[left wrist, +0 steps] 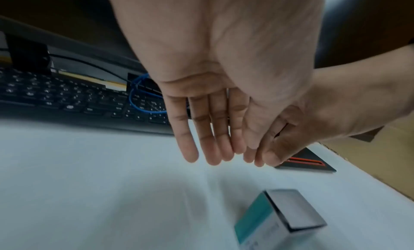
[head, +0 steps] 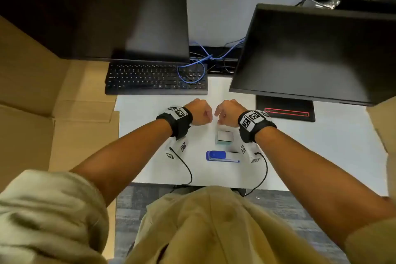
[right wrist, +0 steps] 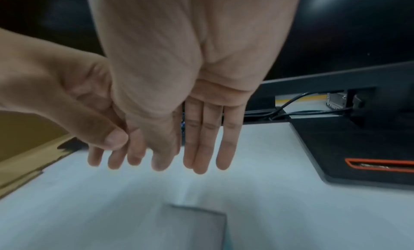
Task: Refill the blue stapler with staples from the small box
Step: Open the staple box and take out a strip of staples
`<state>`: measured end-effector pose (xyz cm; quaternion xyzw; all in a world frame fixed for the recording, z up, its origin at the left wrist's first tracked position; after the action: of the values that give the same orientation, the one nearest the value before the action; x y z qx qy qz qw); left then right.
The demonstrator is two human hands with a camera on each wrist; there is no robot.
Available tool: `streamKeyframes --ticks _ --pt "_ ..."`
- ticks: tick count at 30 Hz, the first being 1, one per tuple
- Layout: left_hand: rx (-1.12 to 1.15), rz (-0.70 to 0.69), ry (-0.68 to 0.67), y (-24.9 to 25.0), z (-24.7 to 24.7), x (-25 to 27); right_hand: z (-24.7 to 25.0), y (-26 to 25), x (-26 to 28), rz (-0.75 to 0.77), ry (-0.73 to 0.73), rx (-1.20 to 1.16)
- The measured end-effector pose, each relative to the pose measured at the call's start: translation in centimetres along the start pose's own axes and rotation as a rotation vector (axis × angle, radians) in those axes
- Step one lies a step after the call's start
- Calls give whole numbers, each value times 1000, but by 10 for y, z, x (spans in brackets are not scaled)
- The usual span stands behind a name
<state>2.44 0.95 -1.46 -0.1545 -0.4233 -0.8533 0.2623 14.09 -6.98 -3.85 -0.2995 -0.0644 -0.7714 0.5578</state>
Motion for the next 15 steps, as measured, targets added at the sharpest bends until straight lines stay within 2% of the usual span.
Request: streamKeyframes --ticks 4,9,15 --pt "-6 75 -49 0 -22 -4 -20 -1 8 -29 -60 35" --pt "3 98 -109 -4 -49 -10 -39 7 19 -57 -67 67" --pt "39 93 -122 -2 -76 -6 -51 16 32 -50 -77 20"
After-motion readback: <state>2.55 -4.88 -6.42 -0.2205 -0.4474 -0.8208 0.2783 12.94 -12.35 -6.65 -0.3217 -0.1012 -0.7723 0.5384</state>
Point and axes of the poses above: each hand's wrist, its own x-axis away from the middle knuckle, its own z-axis out of the back of the hand, y = z × x, the point moved 3 cm from there along -x, towards the middle knuckle, and after that the axes turned 12 degrees about x, right-handed, at the moved point
